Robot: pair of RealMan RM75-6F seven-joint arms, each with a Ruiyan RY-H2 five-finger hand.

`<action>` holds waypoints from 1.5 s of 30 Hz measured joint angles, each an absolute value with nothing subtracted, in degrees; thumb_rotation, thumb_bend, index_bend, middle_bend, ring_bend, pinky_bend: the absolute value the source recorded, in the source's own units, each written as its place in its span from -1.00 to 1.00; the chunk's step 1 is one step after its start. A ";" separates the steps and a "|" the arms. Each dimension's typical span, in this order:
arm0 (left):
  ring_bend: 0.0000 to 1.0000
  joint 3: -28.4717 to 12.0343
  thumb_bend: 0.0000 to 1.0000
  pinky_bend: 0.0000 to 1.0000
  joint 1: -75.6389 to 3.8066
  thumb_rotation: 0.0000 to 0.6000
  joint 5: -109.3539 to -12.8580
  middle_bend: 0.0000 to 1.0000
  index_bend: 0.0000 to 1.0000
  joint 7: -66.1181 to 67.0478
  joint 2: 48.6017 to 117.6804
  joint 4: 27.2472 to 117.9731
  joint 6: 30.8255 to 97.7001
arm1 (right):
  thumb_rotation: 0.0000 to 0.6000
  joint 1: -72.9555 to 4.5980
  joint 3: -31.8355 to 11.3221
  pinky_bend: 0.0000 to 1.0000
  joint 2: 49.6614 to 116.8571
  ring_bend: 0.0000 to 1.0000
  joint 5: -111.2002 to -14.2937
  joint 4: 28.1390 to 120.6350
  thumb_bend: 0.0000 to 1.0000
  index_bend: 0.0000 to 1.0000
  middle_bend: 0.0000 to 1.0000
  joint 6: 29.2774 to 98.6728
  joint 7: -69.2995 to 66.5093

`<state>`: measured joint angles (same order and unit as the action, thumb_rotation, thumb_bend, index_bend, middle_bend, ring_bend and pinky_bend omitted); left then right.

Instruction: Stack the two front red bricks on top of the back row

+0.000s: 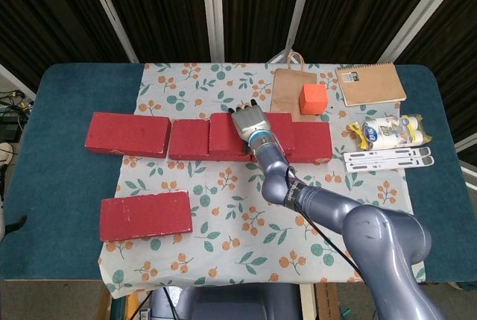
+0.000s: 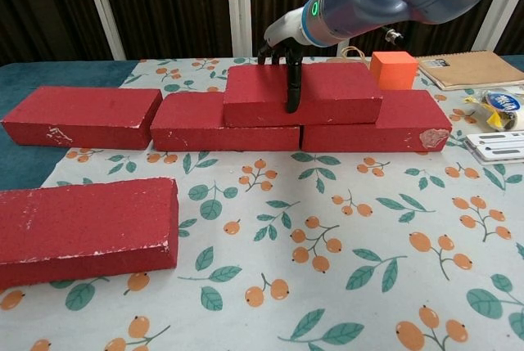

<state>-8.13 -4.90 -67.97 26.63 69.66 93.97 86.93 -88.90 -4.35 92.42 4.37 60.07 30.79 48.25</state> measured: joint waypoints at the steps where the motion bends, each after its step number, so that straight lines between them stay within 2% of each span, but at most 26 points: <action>1: -1.00 -8.12 -0.86 -1.00 -4.92 1.00 -67.93 -1.00 -0.98 26.64 69.66 93.95 86.92 | 1.00 -88.99 -4.17 -1.00 92.42 -0.56 4.47 60.12 -1.00 -0.72 -0.49 30.95 48.10; 9: -1.00 -8.07 -0.86 -1.00 -5.03 1.00 -67.73 -1.00 -0.98 26.77 69.75 93.86 86.92 | 1.00 -90.01 -2.40 -1.00 92.39 -0.70 7.08 60.52 -1.00 -0.74 -0.50 31.56 48.78; 16: -1.00 -8.07 -0.86 -1.00 -5.15 1.00 -67.52 -1.00 -0.98 26.98 69.87 93.77 86.88 | 1.00 -91.12 -1.50 -1.00 92.26 -0.74 9.69 61.13 -1.00 -0.79 -0.53 32.44 49.73; 23: -1.00 -8.01 -0.86 -1.00 -5.22 1.00 -67.45 -1.00 -0.98 26.94 69.88 93.76 86.83 | 1.00 -91.57 -1.69 -1.00 91.70 -0.87 10.63 62.48 -1.00 -0.99 -0.73 33.57 50.00; 29: -1.00 -7.97 -0.86 -1.00 -5.17 1.00 -67.49 -1.00 -0.98 26.81 69.83 93.77 87.01 | 1.00 -91.43 -1.93 -1.00 91.67 -0.94 10.73 62.58 -1.00 -1.00 -0.86 33.90 50.05; 36: -1.00 -7.93 -0.86 -1.00 -5.26 1.00 -67.39 -1.00 -0.98 26.90 69.89 93.73 86.96 | 1.00 -91.44 -2.10 -1.00 91.28 -0.96 10.63 63.23 -1.00 -1.00 -0.87 34.18 50.45; 45: -1.00 -7.96 -0.86 -1.00 -5.13 1.00 -67.62 -1.00 -0.98 25.79 69.43 93.89 87.04 | 1.00 -91.35 -3.54 -1.00 86.11 -1.00 7.91 72.16 -1.00 -1.00 -0.93 37.66 49.34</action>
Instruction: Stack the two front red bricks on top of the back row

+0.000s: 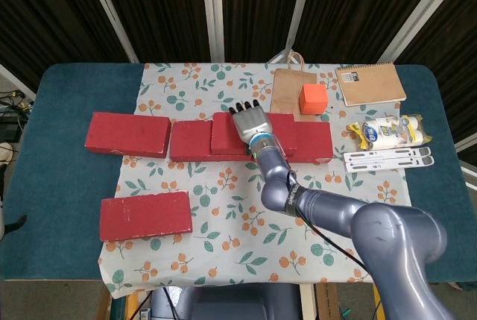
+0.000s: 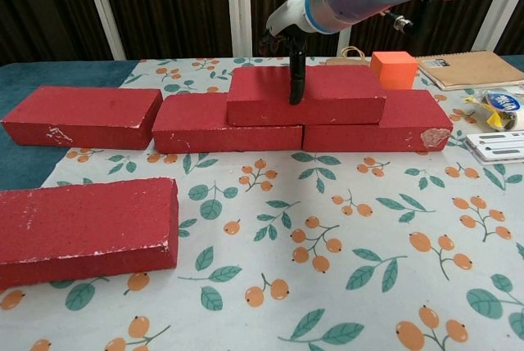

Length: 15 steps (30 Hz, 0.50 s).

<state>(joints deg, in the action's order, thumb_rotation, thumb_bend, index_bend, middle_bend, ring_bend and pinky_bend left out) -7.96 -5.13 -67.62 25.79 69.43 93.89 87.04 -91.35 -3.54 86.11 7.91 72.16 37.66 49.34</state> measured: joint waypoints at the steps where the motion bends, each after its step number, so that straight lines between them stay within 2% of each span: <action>1: -1.00 -7.94 -0.86 -1.00 -5.09 1.00 -67.71 -1.00 -0.98 25.57 69.34 93.94 87.07 | 1.00 -91.23 -3.84 -1.00 84.73 -1.00 7.40 74.46 -1.00 -1.00 -0.93 38.70 49.01; 9: -1.00 -7.07 -0.86 -1.00 -4.31 1.00 -70.09 -1.00 -1.00 22.28 67.68 94.83 87.47 | 1.00 -87.25 -5.77 -1.00 71.63 -1.00 1.23 94.66 -1.00 -1.00 -0.94 48.33 44.05; 13: -1.00 -6.26 -0.86 -1.00 -3.76 1.00 -71.90 -1.00 -1.00 20.70 66.67 95.62 87.82 | 1.00 -80.05 -5.30 -1.00 63.47 -1.00 -7.66 105.31 -1.00 -1.00 -0.94 53.94 38.39; 15: -1.00 -5.69 -0.86 -1.00 -3.39 1.00 -72.95 -1.00 -1.00 19.89 66.06 96.36 88.07 | 1.00 -75.87 -4.46 -1.00 60.83 -1.00 -12.80 107.78 -1.00 -1.00 -0.94 55.84 35.24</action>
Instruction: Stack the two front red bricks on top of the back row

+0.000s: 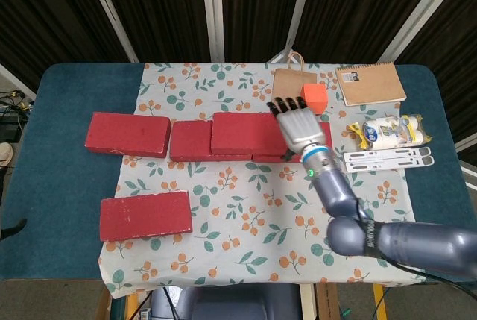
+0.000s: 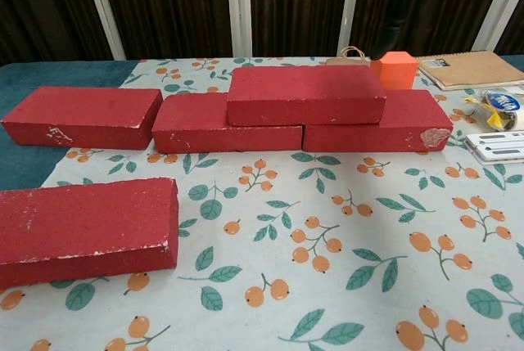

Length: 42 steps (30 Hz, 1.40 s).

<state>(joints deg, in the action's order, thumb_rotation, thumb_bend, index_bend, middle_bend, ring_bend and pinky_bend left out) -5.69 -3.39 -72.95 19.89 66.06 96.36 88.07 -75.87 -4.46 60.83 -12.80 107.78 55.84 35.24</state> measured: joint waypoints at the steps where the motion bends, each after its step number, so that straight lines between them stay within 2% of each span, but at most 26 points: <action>1: -1.00 -5.46 -0.86 -1.00 -3.25 1.00 -73.29 -1.00 -1.00 19.65 65.83 96.63 88.15 | 1.00 -73.00 -3.81 -1.00 59.29 -1.00 -16.60 108.93 -1.00 -1.00 -0.94 56.89 32.97; 6: -1.00 -4.53 -0.86 -1.00 -2.85 1.00 -75.27 -1.00 -1.00 18.98 65.18 97.78 88.45 | 1.00 -60.61 -0.71 -1.00 54.79 -1.00 -33.33 110.41 -1.00 -1.00 -0.94 60.54 21.58; 11: -1.00 -3.49 -0.88 -1.00 -2.59 1.00 -76.91 -1.00 -1.00 18.52 64.71 99.11 88.35 | 1.00 -45.32 2.89 -1.00 52.60 -1.00 -49.15 107.48 -1.00 -1.00 -0.94 67.18 6.31; 16: -1.00 -2.29 -0.95 -1.00 -2.87 1.00 -79.08 -1.00 -1.00 17.91 64.56 100.19 87.11 | 1.00 -30.94 6.47 -1.00 53.54 -1.00 -60.30 101.54 -1.00 -1.00 -0.94 77.72 -5.93; 22: -1.00 -1.23 -1.00 -1.00 -4.03 1.00 -79.99 -1.00 -1.00 17.34 64.25 101.39 83.64 | 1.00 -19.09 9.22 -1.00 58.05 -1.00 -68.22 95.39 -1.00 -1.00 -0.94 86.90 -10.70; 26: -1.00 -0.55 -1.00 -1.00 -5.60 1.00 -80.94 -1.00 -1.00 17.08 62.58 103.09 80.37 | 1.00 -15.43 9.57 -1.00 60.67 -1.00 -71.19 94.25 -1.00 -1.00 -0.94 89.16 -9.56; 35: -1.00 0.22 -1.00 -1.00 -9.00 1.00 -81.90 -1.00 -1.00 17.74 59.24 110.90 74.31 | 1.00 -11.56 7.27 -1.00 60.21 -1.00 -74.85 95.42 -1.00 -1.00 -0.94 90.60 -8.26; 42: -1.00 -1.05 -1.00 -1.00 -14.49 1.00 -73.74 -1.00 -1.00 23.21 57.97 117.73 66.31 | 1.00 -10.30 5.67 -1.00 59.71 -1.00 -76.51 95.95 -1.00 -1.00 -0.94 89.14 -7.63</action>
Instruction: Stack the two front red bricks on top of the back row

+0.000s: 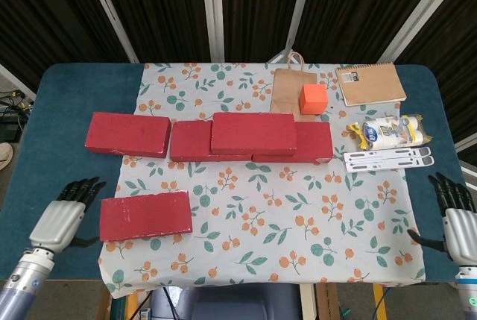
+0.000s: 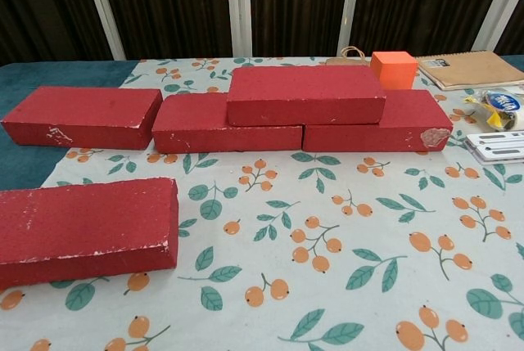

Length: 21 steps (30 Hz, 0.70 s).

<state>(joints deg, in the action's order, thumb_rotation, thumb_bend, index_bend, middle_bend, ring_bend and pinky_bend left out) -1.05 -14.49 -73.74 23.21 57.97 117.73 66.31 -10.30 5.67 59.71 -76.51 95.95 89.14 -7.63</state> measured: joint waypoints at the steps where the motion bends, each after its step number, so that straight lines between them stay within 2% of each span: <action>1: -1.00 -1.26 -1.00 -1.00 -15.18 1.00 -72.37 -1.00 -1.00 24.20 58.17 118.14 65.62 | 1.00 -10.11 5.41 -1.00 59.64 -1.00 -76.67 96.04 -1.00 -1.00 -0.94 88.86 -7.58; 5: -1.00 -2.07 -1.00 -1.00 -18.17 1.00 -66.30 -1.00 -1.00 28.27 60.07 119.03 62.97 | 1.00 -9.57 4.70 -1.00 59.47 -1.00 -76.94 96.13 -1.00 -1.00 -0.94 88.25 -7.52; 12: -1.00 -2.52 -1.00 -1.00 -23.72 1.00 -56.78 -1.00 -1.00 36.65 68.63 116.92 60.59 | 1.00 -8.20 3.11 -1.00 59.21 -1.00 -77.22 96.14 -1.00 -1.00 -0.94 87.77 -8.26; 21: -1.00 -1.95 -1.00 -1.00 -26.99 1.00 -53.18 -1.00 -1.00 39.68 77.33 111.79 61.93 | 1.00 -6.61 1.28 -1.00 58.71 -1.00 -77.36 95.92 -1.00 -1.00 -0.94 87.14 -8.99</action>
<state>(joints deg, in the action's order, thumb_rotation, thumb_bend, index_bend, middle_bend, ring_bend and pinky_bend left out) -1.95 -26.99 -53.18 39.68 77.33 111.79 61.93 -6.61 1.28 58.71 -77.36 95.92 87.14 -8.99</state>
